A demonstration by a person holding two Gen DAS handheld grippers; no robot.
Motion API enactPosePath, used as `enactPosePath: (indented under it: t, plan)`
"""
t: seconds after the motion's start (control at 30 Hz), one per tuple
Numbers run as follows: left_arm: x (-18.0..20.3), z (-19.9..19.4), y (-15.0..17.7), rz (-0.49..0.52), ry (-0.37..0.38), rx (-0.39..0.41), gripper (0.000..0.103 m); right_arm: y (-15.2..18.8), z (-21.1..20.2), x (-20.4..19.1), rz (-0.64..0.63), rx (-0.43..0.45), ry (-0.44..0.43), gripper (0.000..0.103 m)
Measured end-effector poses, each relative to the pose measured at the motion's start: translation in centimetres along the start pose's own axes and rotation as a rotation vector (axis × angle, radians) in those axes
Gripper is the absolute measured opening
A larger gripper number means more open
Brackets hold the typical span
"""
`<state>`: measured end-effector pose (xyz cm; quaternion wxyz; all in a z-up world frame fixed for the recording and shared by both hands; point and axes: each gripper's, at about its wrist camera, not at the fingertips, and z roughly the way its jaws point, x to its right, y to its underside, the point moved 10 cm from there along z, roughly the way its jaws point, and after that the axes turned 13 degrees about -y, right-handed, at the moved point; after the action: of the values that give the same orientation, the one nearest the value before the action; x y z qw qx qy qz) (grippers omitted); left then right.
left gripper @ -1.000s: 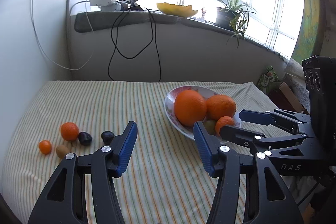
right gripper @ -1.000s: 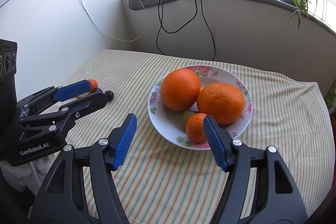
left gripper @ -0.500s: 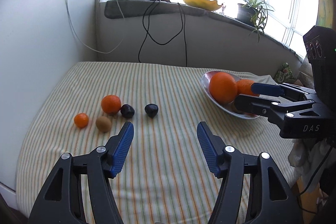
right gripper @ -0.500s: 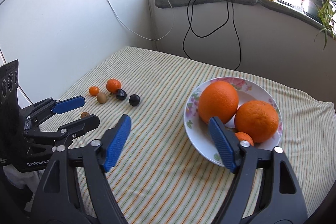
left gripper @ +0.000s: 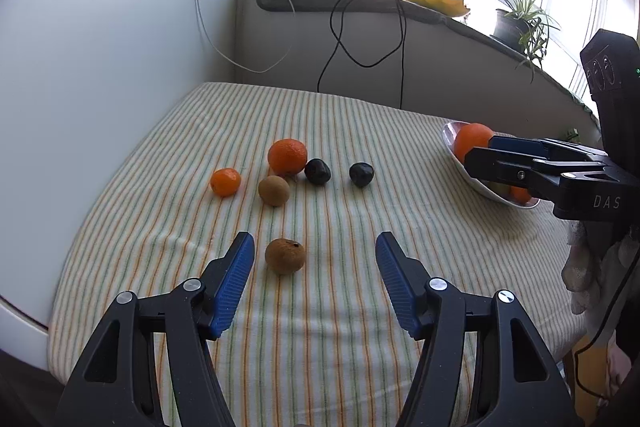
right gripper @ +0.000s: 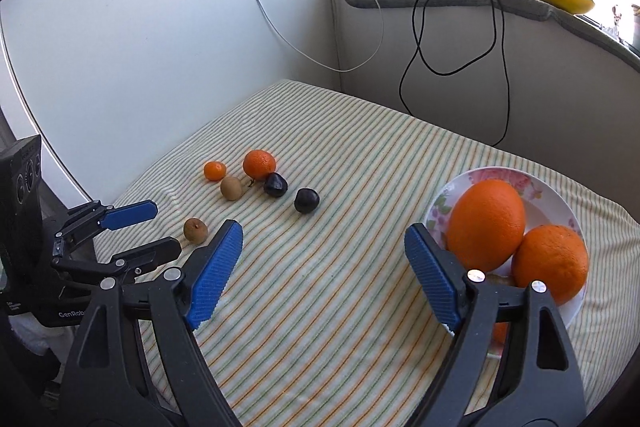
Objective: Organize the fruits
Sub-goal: 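Grasp the brown kiwi with the left gripper while the right gripper grasps a dark plum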
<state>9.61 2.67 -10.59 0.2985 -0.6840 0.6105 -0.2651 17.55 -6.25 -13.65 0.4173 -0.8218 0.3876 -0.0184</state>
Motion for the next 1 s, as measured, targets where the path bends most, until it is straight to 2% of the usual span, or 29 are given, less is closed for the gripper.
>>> enactPosePath:
  t: [0.2, 0.53, 0.67, 0.73, 0.8, 0.87, 0.9, 1.0]
  plan:
    - [-1.1, 1.0, 0.3, -0.045, 0.002, -0.017, 0.063, -0.2, 2.1, -1.3, -0.016, -0.040, -0.042, 0.086]
    - [-1.9, 2.1, 1.0, -0.063, 0.010, -0.037, 0.062, -0.7, 5.4, -1.7, -0.013, -0.083, -0.068, 0.086]
    - [-1.9, 2.4, 1.1, -0.061, 0.019, -0.041, 0.056, -0.9, 6.7, -1.5, -0.012, -0.100, -0.065, 0.085]
    - [-1.8, 2.6, 1.2, -0.059, 0.029, -0.045, 0.053, -0.9, 7.4, -1.3, -0.006, -0.113, -0.062, 0.081]
    - [-1.8, 2.8, 1.2, -0.058, 0.038, -0.049, 0.051, -0.8, 8.1, -0.9, 0.005, -0.128, -0.058, 0.073]
    - [-1.7, 3.0, 1.2, -0.057, 0.047, -0.051, 0.046, -0.8, 8.7, -0.4, 0.017, -0.136, -0.050, 0.070]
    - [-1.6, 3.0, 1.2, -0.057, 0.050, -0.054, 0.045, -0.8, 9.1, -0.3, 0.021, -0.141, -0.049, 0.064]
    - [-1.6, 3.3, 1.4, -0.052, 0.050, -0.058, 0.044, -0.8, 9.9, 0.2, 0.029, -0.157, -0.038, 0.056]
